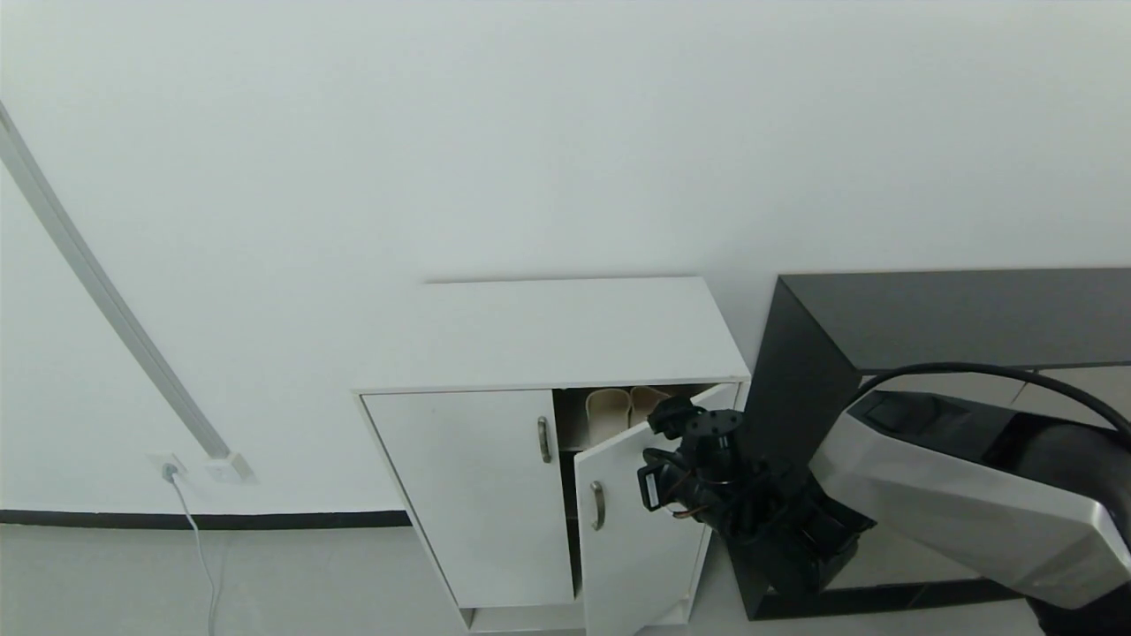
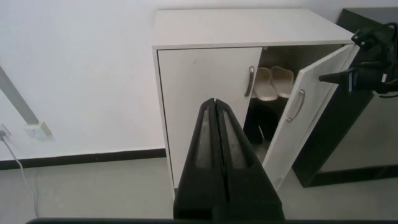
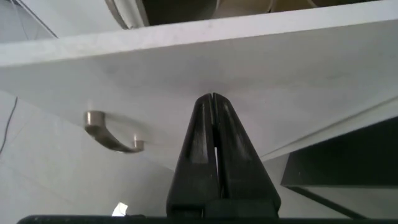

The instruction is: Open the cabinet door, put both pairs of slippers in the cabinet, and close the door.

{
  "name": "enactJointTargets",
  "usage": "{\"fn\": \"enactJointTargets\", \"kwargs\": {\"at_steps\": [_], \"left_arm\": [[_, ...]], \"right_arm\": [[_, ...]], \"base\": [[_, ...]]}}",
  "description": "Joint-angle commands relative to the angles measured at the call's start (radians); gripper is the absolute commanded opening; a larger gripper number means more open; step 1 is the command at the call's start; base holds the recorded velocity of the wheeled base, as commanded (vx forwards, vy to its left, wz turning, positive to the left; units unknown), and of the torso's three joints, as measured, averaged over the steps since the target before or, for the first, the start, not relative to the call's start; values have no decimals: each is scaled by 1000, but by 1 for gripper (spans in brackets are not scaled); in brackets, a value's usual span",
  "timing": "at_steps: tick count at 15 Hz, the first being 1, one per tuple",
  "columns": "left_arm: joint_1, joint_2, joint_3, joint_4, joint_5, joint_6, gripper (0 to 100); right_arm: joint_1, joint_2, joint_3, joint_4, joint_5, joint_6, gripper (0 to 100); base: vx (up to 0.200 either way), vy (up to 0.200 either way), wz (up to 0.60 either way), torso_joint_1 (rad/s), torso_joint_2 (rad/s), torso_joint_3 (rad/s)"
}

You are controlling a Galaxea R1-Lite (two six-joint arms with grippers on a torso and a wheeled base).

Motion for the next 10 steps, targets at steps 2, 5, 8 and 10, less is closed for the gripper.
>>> {"fn": "enactJointTargets", "kwargs": {"at_steps": [2, 5, 8, 10], "left_arm": [[0, 1, 0, 0, 0, 0, 0], [0, 1, 0, 0, 0, 0, 0], [0, 1, 0, 0, 0, 0, 0], [0, 1, 0, 0, 0, 0, 0]], "right_arm": [[-22, 63, -100, 26, 0, -1, 0], [-34, 78, -172, 78, 0, -1, 0], [-40, 98, -237, 132, 0, -1, 0], [-45, 114, -272, 147, 0, -2, 0]], "base": [[0, 0, 0, 0, 0, 0], [0, 0, 0, 0, 0, 0], [0, 0, 0, 0, 0, 0], [0, 0, 0, 0, 0, 0]]}}
